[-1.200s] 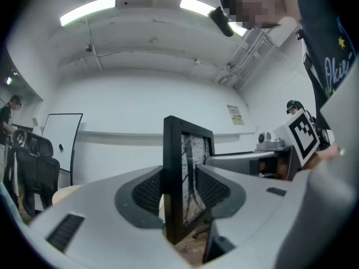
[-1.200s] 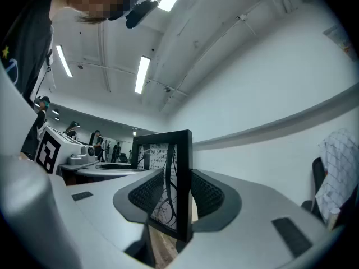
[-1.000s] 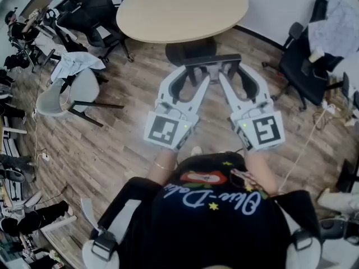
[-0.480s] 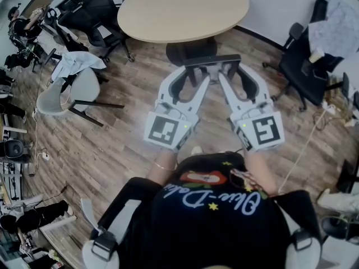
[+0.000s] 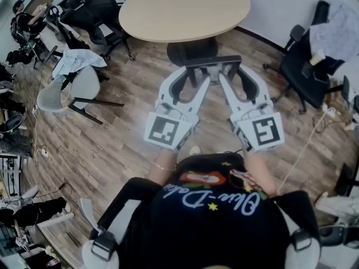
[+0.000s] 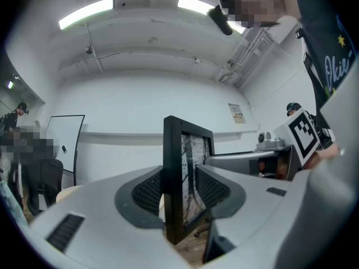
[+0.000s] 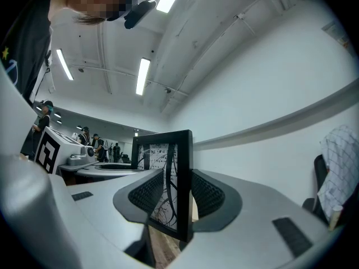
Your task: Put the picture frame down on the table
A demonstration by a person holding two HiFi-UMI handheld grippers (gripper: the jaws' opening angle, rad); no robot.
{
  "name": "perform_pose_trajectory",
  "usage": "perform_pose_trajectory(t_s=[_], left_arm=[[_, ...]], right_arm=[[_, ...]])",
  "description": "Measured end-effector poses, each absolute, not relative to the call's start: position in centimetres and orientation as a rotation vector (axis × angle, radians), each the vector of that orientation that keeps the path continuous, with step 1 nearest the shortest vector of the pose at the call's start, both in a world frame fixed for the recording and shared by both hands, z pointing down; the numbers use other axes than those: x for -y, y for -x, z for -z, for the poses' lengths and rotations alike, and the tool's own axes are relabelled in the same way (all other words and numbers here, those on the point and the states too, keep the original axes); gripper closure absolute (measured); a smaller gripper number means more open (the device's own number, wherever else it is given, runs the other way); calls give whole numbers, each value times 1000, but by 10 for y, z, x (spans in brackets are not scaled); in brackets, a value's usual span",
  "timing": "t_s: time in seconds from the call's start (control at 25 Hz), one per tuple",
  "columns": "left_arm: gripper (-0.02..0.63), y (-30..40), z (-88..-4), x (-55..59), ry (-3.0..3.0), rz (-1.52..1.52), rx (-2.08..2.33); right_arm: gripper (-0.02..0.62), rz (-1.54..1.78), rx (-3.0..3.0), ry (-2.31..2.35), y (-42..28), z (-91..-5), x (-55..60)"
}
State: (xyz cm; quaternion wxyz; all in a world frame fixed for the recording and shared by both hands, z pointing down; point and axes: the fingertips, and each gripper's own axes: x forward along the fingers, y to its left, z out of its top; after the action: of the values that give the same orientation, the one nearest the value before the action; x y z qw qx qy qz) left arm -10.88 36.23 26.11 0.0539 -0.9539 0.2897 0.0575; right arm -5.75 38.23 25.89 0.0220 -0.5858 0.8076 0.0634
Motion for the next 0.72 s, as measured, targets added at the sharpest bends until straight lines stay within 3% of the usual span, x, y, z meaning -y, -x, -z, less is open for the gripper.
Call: perform_pose_trajectory(t_s=[0.72], left_arm=[[453, 54, -271, -393, 2893, -110, -896]], right_arm=[[454, -125, -2492, 1776, 2, -269, -413]])
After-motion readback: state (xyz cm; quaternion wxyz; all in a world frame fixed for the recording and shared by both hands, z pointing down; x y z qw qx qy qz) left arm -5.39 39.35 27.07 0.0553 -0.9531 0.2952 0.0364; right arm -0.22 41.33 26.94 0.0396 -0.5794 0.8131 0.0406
